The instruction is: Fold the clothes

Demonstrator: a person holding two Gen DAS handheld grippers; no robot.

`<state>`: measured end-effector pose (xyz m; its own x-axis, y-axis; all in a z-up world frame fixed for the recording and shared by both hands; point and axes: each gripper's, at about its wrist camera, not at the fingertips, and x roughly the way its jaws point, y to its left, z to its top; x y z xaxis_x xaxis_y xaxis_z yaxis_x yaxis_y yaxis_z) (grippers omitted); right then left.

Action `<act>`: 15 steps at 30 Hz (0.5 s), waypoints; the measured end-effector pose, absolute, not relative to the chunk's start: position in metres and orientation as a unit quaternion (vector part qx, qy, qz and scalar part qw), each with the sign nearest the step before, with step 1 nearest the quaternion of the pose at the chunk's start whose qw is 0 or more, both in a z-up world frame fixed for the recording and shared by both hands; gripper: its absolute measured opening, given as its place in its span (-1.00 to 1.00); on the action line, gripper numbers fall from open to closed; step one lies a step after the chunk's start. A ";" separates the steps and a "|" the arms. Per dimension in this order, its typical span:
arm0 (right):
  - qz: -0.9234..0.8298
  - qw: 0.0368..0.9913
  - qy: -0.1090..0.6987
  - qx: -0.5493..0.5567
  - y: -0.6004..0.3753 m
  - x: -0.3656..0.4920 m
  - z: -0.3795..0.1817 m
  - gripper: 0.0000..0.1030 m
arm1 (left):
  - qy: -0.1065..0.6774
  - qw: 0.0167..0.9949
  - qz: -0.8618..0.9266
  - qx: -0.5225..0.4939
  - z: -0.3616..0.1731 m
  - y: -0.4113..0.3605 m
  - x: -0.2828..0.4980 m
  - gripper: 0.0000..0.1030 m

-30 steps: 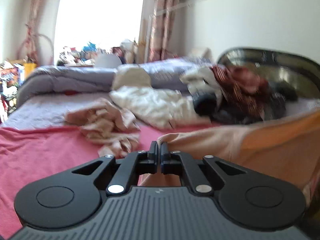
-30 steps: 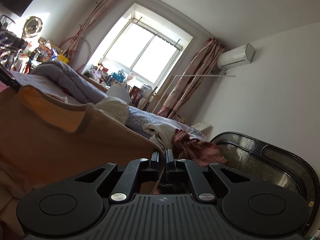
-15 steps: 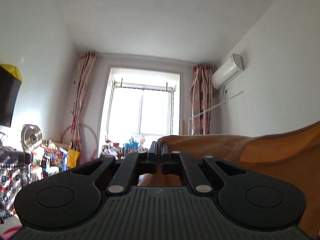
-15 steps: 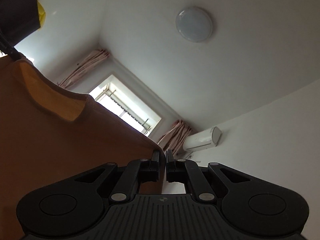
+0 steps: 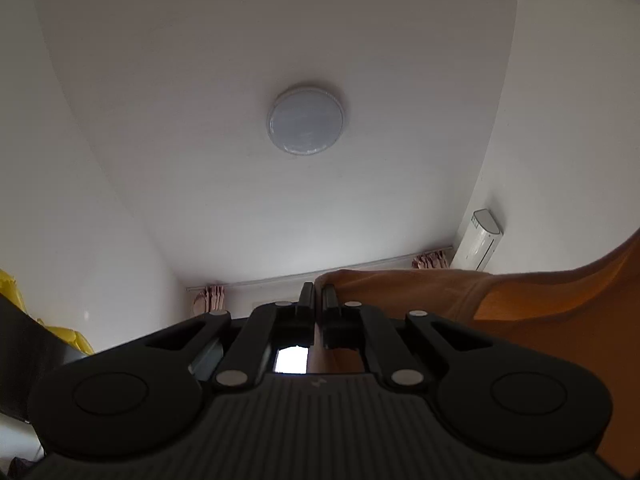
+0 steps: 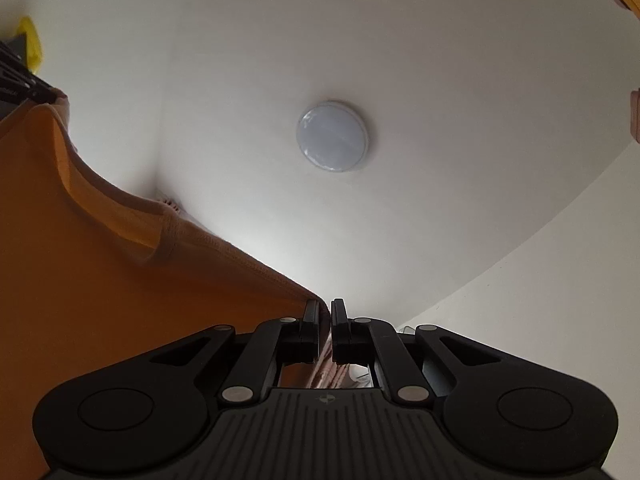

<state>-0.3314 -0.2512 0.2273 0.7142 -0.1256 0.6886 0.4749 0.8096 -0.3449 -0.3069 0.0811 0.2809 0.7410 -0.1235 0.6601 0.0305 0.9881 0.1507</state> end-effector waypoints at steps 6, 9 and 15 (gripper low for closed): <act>-0.158 0.889 -0.360 -0.236 -0.267 -0.345 0.247 -0.87 | -0.376 0.920 -0.038 0.104 0.292 0.093 -0.340 -0.97; -0.155 0.899 -0.333 -0.237 -0.274 -0.314 0.238 -0.87 | -0.323 0.937 -0.040 0.127 0.283 0.086 -0.313 -0.97; -0.148 0.935 -0.194 -0.259 -0.286 -0.156 0.154 -0.87 | -0.137 0.975 -0.025 0.170 0.206 0.065 -0.168 -0.93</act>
<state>-0.1555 -0.2857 0.1536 0.8813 -0.1761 0.4385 0.3767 0.8219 -0.4272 -0.1682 0.0652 0.2058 0.9611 -0.0951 0.2595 0.0017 0.9409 0.3387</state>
